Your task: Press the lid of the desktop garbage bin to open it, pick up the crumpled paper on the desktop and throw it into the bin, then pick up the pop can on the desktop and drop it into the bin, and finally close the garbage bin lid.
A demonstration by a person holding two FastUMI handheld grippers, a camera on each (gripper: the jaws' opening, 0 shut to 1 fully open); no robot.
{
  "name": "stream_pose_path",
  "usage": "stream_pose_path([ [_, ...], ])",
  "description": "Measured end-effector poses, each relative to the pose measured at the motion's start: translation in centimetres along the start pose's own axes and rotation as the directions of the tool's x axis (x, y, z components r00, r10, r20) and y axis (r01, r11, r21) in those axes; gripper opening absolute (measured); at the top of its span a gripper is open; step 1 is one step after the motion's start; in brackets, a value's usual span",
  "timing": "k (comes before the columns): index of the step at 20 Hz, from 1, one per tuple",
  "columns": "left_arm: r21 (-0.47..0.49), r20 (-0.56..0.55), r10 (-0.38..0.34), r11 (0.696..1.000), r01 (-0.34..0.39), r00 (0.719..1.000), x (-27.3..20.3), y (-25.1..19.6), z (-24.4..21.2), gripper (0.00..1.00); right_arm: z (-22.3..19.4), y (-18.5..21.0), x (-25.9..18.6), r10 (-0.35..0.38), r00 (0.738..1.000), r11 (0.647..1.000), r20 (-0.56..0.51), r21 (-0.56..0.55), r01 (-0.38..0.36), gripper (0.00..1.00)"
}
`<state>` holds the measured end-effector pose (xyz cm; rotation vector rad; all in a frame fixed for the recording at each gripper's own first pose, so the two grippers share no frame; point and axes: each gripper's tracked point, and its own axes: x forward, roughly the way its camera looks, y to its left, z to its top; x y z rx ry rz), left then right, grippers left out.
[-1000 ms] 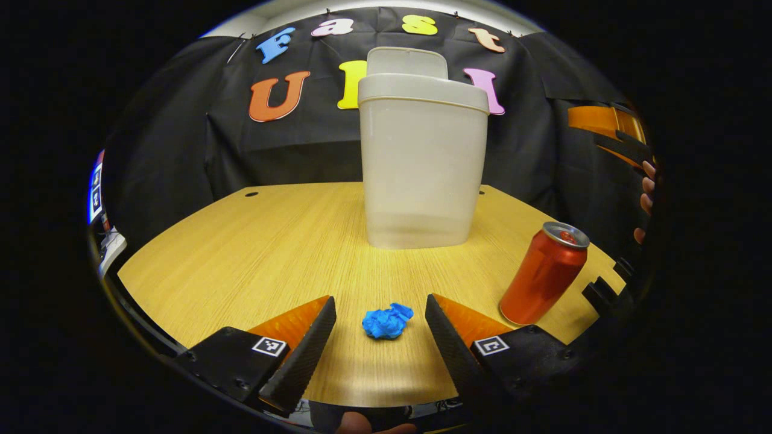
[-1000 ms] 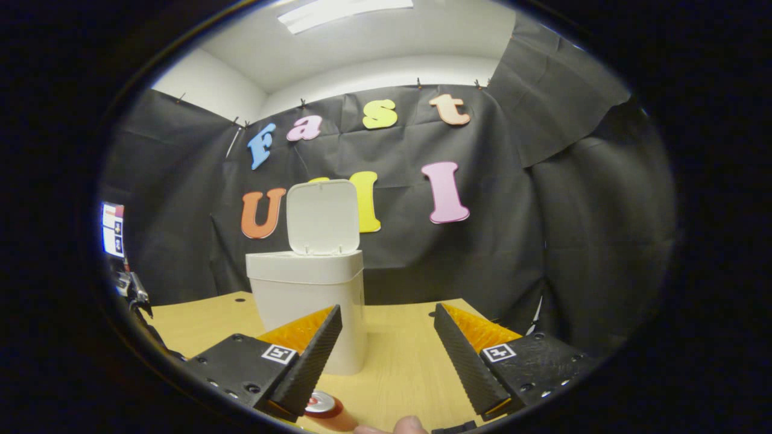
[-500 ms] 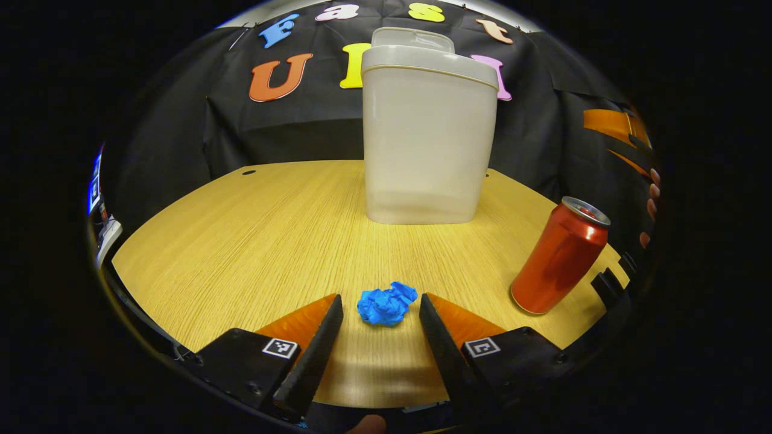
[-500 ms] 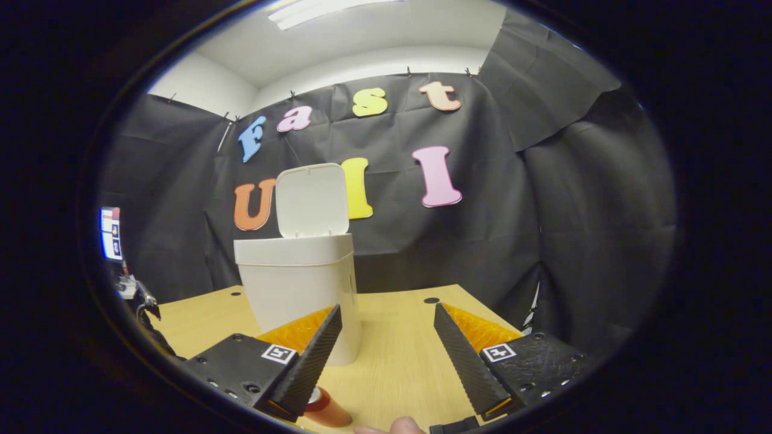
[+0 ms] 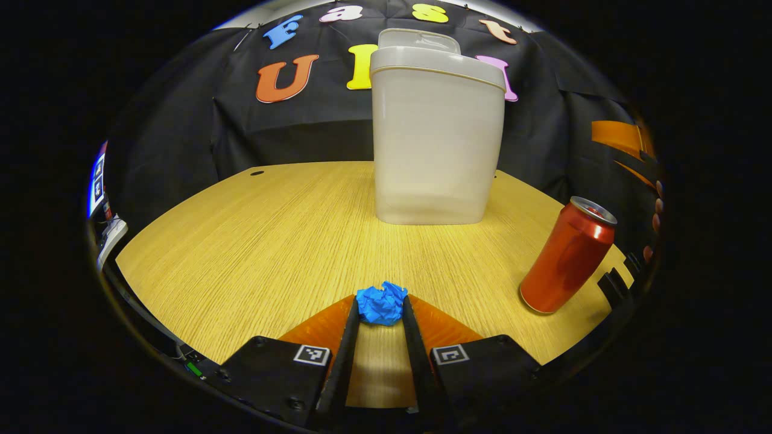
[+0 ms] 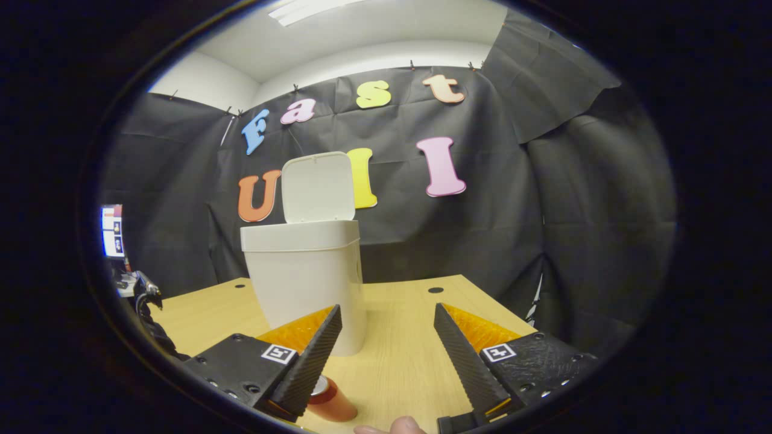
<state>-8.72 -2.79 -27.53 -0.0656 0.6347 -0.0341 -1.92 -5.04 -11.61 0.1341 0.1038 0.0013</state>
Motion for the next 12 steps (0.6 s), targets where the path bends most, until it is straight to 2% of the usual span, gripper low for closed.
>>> stream_pose_path([
  [1,0.0,0.002,0.0,1.0,0.0,1.0,0.0,0.0,0.0,0.47,-0.2,0.4,-0.2,0.007,1.0,1.0,-0.005,0.001,-0.007,0.93],
  [2,0.001,0.004,0.0,1.0,0.0,1.0,0.0,-0.1,0.1,0.45,-0.6,0.6,-0.4,0.012,1.0,1.0,-0.01,0.0,-0.012,0.96],
  [12,0.008,0.04,-0.027,1.0,0.026,0.999,-0.6,-0.6,1.5,0.39,-3.7,3.9,-2.9,0.077,0.996,0.997,-0.05,0.021,-0.076,0.95],
])
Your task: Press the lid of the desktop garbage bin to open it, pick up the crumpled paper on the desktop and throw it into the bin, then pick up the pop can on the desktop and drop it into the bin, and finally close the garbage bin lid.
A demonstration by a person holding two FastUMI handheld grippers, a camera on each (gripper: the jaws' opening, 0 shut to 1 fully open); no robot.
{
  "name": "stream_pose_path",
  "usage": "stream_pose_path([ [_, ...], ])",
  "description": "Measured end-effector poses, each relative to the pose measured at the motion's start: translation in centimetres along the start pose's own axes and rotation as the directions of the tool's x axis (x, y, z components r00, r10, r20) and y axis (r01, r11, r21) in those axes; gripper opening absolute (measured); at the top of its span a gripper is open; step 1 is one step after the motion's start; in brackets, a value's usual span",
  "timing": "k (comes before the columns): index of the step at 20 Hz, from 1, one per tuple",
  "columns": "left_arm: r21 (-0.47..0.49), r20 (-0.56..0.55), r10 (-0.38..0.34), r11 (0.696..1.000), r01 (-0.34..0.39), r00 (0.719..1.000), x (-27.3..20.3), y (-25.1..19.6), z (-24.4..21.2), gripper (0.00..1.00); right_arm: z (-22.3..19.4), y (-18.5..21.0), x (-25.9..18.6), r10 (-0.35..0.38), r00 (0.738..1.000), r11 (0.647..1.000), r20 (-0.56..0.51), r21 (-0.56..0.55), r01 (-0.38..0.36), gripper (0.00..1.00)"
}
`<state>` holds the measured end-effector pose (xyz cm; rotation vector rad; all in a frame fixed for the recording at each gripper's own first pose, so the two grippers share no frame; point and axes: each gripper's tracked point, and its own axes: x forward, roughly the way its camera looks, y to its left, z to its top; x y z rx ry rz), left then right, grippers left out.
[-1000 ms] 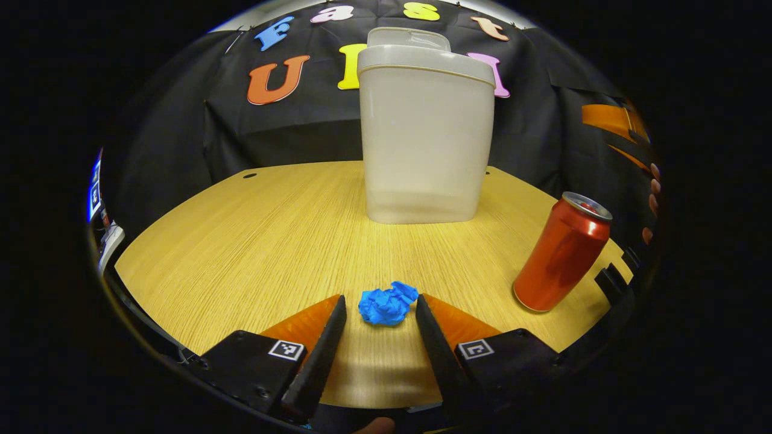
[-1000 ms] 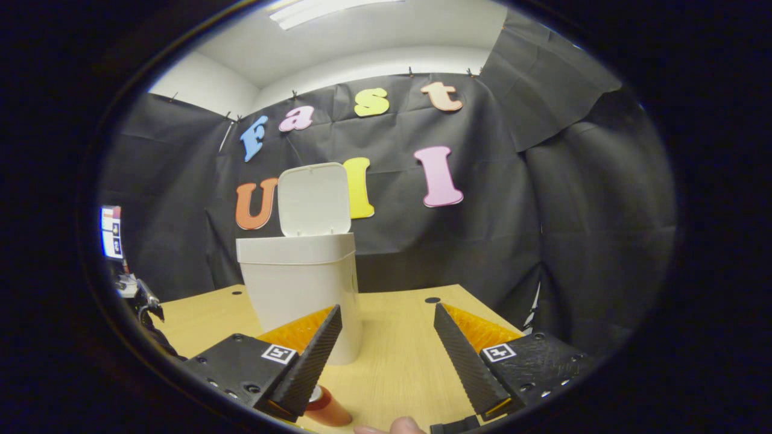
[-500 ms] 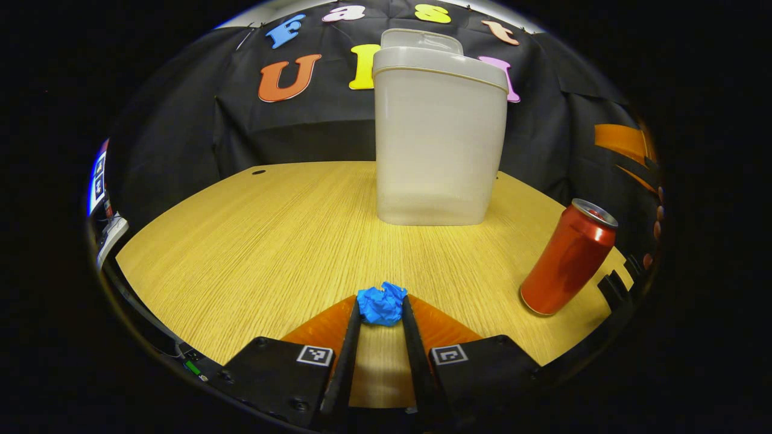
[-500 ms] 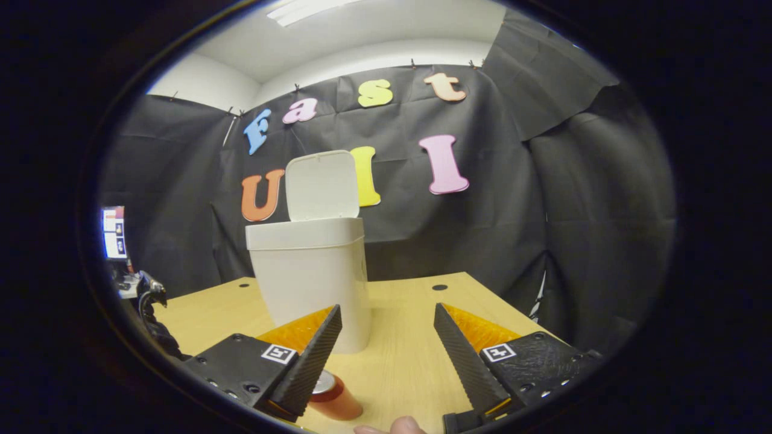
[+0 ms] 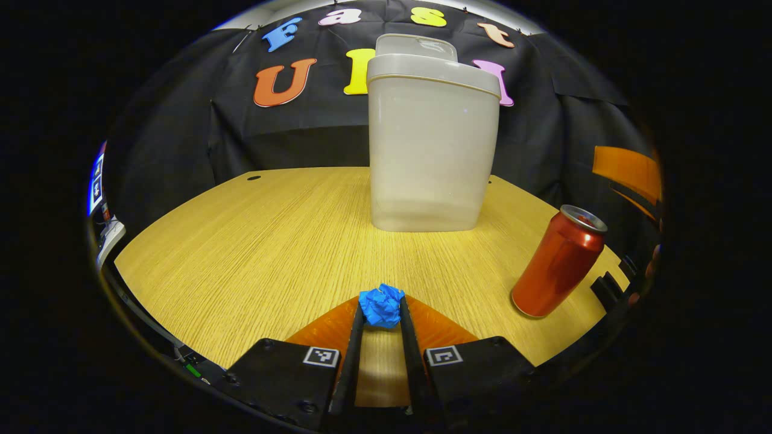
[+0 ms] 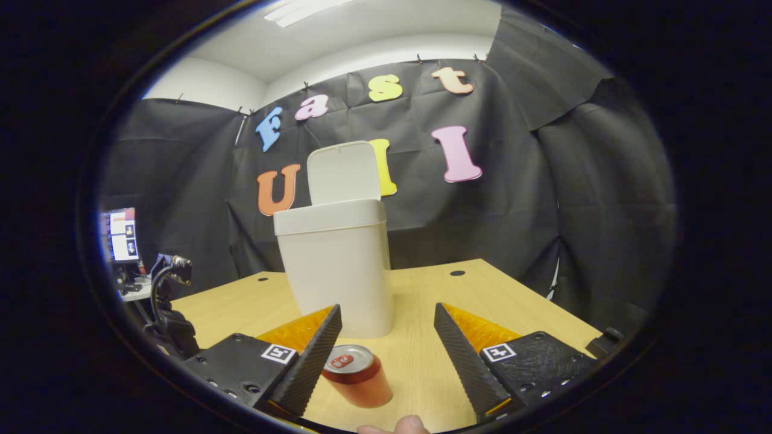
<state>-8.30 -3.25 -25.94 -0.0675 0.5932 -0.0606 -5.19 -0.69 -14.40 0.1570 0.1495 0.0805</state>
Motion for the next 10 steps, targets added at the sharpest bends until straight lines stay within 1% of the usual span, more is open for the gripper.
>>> stream_pose_path([
  [4,0.006,0.063,0.009,1.0,-0.009,0.998,-0.8,0.5,2.6,0.38,-1.0,1.5,-0.5,0.027,0.999,0.999,-0.025,-0.027,-0.028,0.96],
  [7,-0.007,0.11,0.019,1.0,-0.018,0.994,-1.5,1.3,4.9,0.38,-2.1,2.0,-0.4,0.026,0.999,0.998,-0.042,-0.061,-0.028,0.96],
  [8,-0.008,0.125,0.022,1.0,-0.022,0.992,-1.7,1.6,5.5,0.42,-2.4,2.0,-0.3,0.016,0.999,0.997,-0.045,-0.073,-0.019,0.96],
  [9,-0.007,0.142,0.029,1.0,-0.029,0.989,-2.0,2.1,6.2,0.38,-2.8,1.9,-0.1,0.004,0.999,0.996,-0.054,-0.085,-0.008,0.95],
  [10,-0.004,0.159,0.037,0.999,-0.037,0.987,-2.3,2.5,6.7,0.38,-3.6,2.0,0.0,0.002,0.998,0.996,-0.069,-0.088,-0.008,0.96],
])
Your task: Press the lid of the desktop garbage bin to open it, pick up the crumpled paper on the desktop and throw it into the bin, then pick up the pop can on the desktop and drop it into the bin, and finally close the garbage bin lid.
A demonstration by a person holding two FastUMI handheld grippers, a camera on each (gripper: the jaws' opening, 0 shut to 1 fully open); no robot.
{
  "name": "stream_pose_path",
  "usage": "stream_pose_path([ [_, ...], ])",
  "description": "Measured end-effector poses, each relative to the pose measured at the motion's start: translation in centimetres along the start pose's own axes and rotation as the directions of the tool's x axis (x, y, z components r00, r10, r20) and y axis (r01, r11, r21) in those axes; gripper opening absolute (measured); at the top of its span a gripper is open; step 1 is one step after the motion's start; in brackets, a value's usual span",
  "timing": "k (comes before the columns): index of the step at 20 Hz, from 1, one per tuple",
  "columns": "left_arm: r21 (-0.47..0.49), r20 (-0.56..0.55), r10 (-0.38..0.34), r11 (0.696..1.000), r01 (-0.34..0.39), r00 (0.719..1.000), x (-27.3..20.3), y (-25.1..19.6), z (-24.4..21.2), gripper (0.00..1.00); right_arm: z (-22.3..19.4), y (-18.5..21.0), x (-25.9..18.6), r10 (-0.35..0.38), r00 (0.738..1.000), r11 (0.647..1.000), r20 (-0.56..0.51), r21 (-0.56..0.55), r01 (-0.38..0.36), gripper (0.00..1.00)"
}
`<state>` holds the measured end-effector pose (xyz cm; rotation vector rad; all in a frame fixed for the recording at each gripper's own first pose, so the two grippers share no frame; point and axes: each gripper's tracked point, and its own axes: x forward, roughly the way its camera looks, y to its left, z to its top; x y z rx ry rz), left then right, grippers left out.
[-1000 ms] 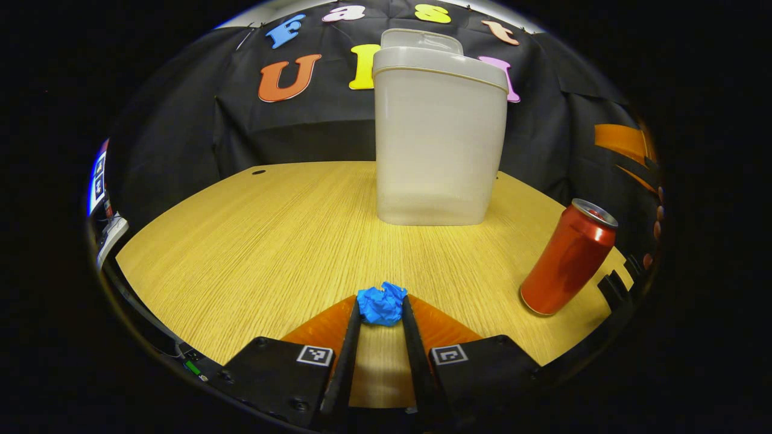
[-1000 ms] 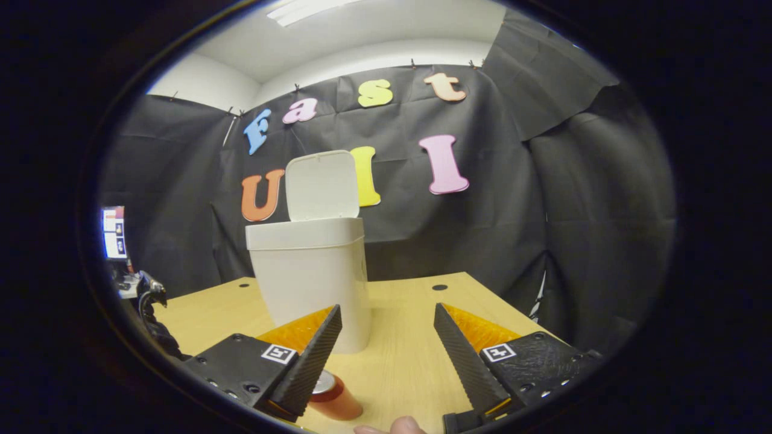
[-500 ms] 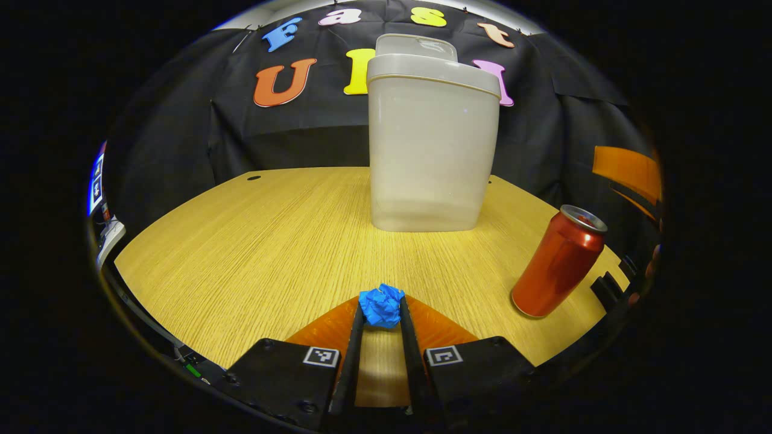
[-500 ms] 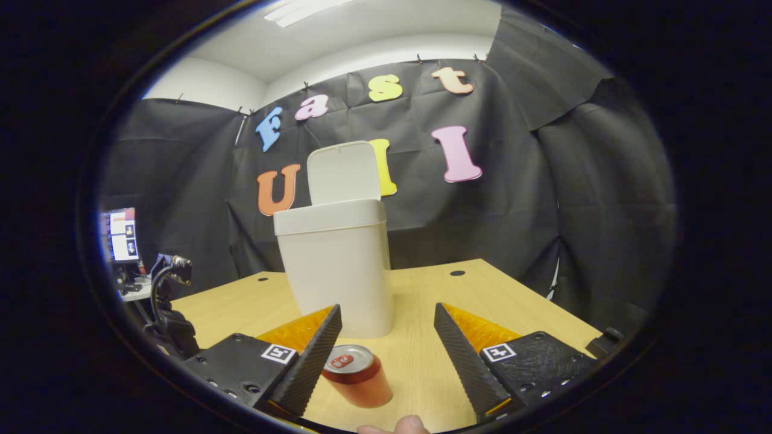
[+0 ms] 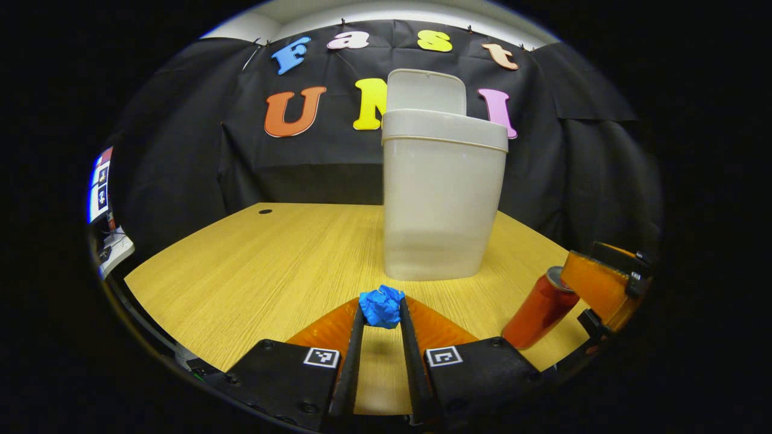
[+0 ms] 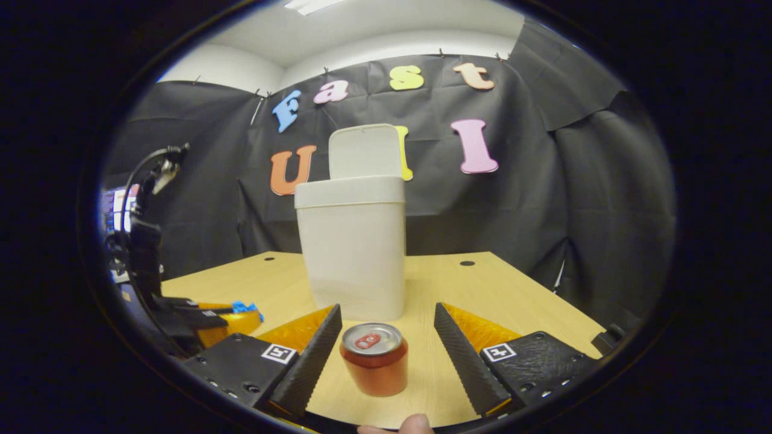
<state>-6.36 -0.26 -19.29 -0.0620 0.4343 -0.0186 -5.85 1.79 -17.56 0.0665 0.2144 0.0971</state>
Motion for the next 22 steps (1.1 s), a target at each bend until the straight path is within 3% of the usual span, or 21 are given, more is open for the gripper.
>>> stream_pose_path([
  [5,-0.004,0.057,0.029,1.0,-0.029,0.998,-0.3,1.4,2.5,0.38,-2.4,0.9,0.7,0.003,0.998,1.0,-0.066,-0.023,-0.005,0.96],
  [6,-0.003,0.066,0.03,1.0,-0.03,0.997,-0.4,1.6,2.8,0.42,-2.8,1.0,0.8,0.004,0.997,1.0,-0.076,-0.025,-0.006,0.96],
  [7,-0.002,0.075,0.03,1.0,-0.03,0.997,-0.5,1.7,3.2,0.38,-3.2,1.0,1.0,0.004,0.996,1.0,-0.088,-0.025,-0.006,0.96],
  [17,-0.011,0.17,0.064,0.998,-0.064,0.983,-1.2,3.8,7.4,0.38,-8.1,1.1,2.3,0.008,0.978,1.0,-0.207,-0.023,-0.013,0.96],
  [20,0.002,0.202,0.06,0.998,-0.062,0.977,-1.3,3.8,9.1,0.42,-8.7,0.8,2.6,-0.006,0.976,0.999,-0.217,-0.032,-0.001,0.96],
  [22,-0.008,0.223,0.04,0.999,-0.039,0.974,-1.5,3.4,10.5,0.37,-8.9,0.5,2.8,-0.011,0.974,1.0,-0.225,-0.03,0.004,0.96],
])
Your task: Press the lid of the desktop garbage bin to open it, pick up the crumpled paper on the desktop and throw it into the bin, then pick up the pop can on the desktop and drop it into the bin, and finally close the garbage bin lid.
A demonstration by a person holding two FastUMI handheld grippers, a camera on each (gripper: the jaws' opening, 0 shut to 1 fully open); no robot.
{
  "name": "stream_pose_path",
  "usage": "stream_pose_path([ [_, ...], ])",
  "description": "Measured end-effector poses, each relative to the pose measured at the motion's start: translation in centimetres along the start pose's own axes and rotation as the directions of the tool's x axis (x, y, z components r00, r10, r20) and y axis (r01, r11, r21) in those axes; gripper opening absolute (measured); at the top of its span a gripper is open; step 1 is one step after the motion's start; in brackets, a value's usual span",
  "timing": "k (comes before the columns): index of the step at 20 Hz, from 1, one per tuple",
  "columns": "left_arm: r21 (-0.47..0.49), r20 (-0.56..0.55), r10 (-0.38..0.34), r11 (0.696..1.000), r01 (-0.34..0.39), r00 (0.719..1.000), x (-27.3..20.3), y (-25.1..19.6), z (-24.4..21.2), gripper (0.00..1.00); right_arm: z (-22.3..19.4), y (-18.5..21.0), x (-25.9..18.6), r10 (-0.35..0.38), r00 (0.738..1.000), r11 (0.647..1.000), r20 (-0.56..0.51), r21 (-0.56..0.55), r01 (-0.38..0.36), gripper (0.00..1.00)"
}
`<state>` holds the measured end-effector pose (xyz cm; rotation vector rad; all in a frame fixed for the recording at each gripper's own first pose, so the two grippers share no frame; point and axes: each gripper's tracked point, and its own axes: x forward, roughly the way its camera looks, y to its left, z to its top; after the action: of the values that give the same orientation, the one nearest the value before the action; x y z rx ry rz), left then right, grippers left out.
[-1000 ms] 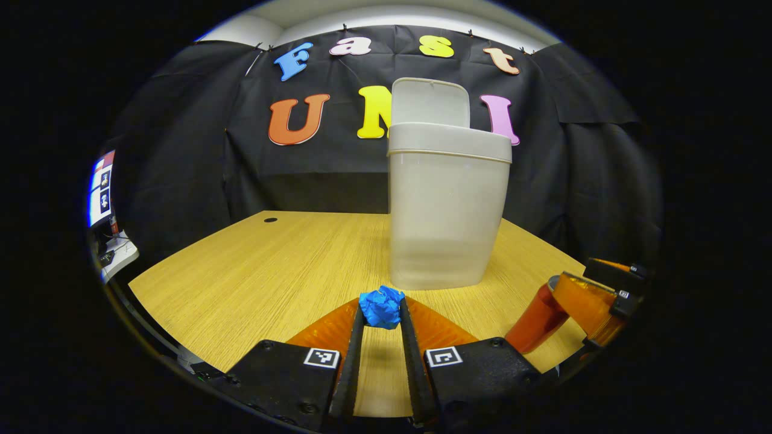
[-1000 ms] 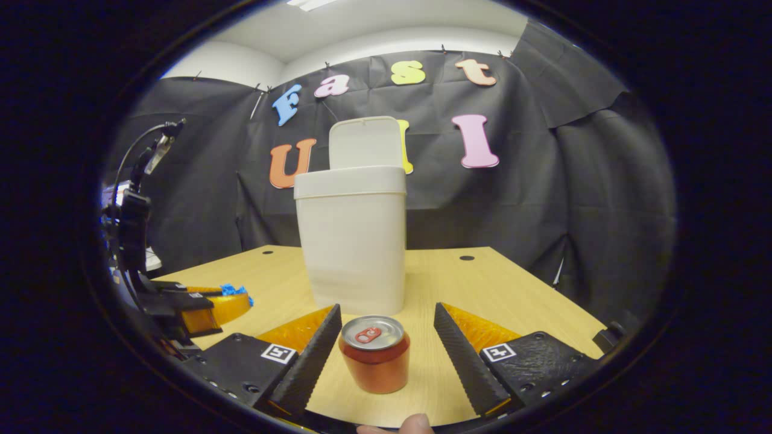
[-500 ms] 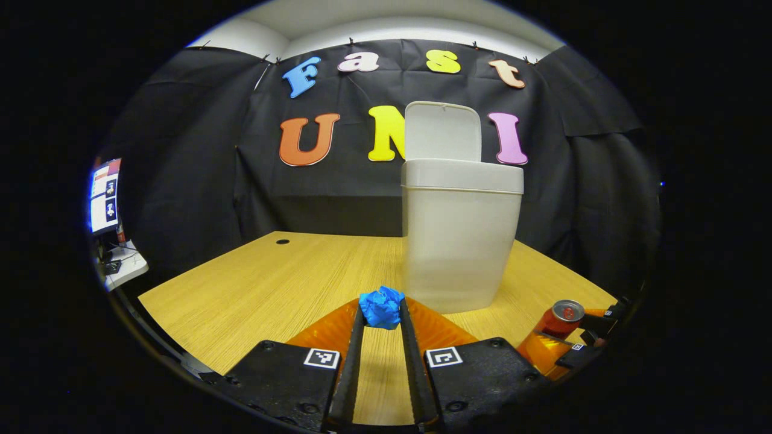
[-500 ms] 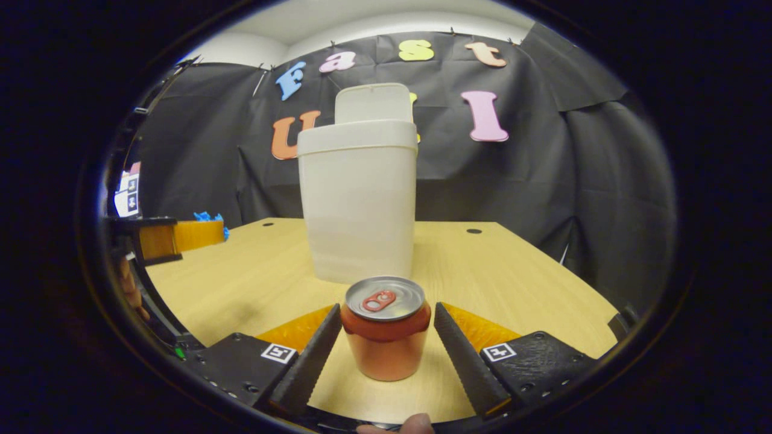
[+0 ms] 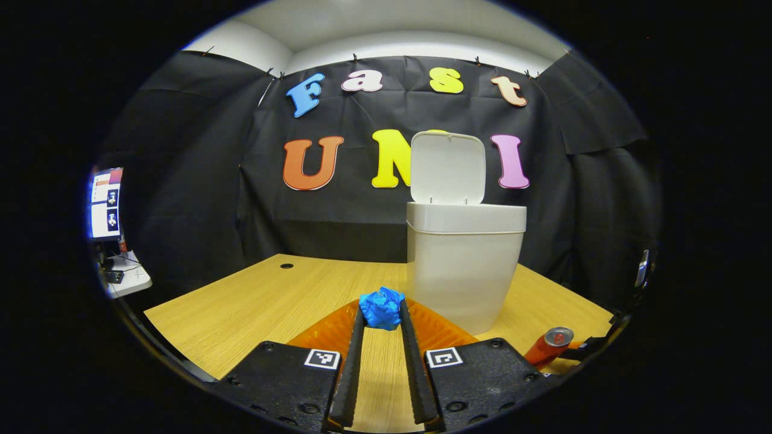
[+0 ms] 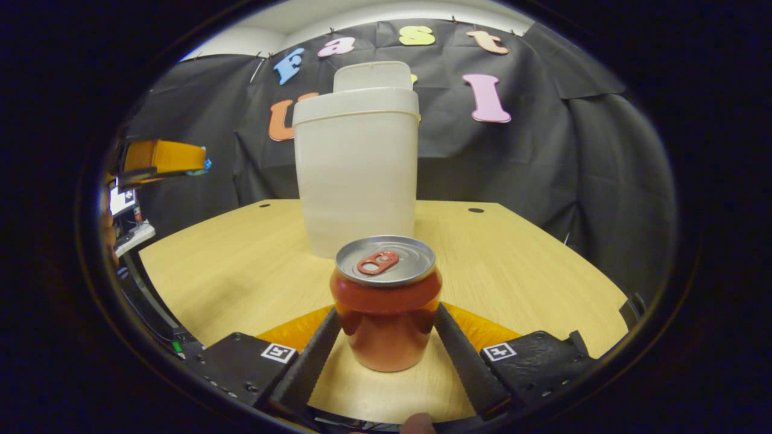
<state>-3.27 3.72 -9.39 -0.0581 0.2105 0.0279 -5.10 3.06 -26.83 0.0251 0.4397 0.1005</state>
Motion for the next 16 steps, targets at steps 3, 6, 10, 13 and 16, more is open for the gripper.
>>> stream_pose_path([
  [3,0.01,0.036,-0.016,1.0,0.016,0.999,0.5,-0.7,1.9,0.37,-0.4,0.2,0.3,0.009,1.0,1.0,-0.021,0.009,-0.008,0.93],
  [6,0.033,0.059,-0.033,0.999,0.031,0.998,0.9,-1.5,3.4,0.41,-0.3,0.1,0.2,0.02,1.0,1.0,-0.023,0.004,-0.02,0.84],
  [10,0.041,0.055,-0.05,0.998,0.048,0.997,2.2,-1.9,3.8,0.37,0.8,-0.4,-0.3,0.031,1.0,0.999,0.008,0.027,-0.031,0.81],
  [13,0.013,0.067,-0.07,0.998,0.069,0.995,3.0,-2.7,5.4,0.41,2.0,-1.3,-0.8,0.027,0.999,0.999,0.027,0.041,-0.028,0.81],
  [16,0.02,0.119,-0.083,0.997,0.081,0.989,3.6,-3.3,8.3,0.37,3.1,-1.9,-1.1,0.036,0.998,0.998,0.046,0.054,-0.039,0.81],
])
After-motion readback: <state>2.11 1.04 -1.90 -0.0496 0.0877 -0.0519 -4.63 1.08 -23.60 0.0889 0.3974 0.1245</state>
